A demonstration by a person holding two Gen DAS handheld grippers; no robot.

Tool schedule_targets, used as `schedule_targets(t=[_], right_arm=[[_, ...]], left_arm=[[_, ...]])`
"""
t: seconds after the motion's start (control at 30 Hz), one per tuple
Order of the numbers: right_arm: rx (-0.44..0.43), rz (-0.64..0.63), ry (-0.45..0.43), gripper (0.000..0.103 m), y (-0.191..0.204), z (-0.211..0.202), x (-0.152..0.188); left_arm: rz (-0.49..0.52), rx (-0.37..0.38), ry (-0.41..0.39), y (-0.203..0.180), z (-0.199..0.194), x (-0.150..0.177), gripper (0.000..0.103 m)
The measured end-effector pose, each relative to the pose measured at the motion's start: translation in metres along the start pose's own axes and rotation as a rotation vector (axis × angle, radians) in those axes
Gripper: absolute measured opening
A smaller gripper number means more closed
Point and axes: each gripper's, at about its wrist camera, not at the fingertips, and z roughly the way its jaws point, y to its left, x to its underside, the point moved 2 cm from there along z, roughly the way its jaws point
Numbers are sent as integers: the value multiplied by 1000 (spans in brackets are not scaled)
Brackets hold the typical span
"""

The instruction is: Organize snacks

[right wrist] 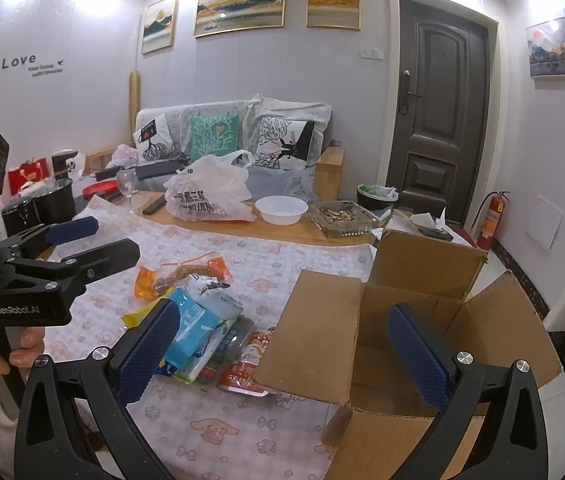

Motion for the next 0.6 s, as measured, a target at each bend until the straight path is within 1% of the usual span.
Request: schedule_targets(t=[0.6], right_arm=[[13, 12, 6, 103, -1, 0, 0]], left_arm=[[6, 4, -18, 0, -9, 0, 102]])
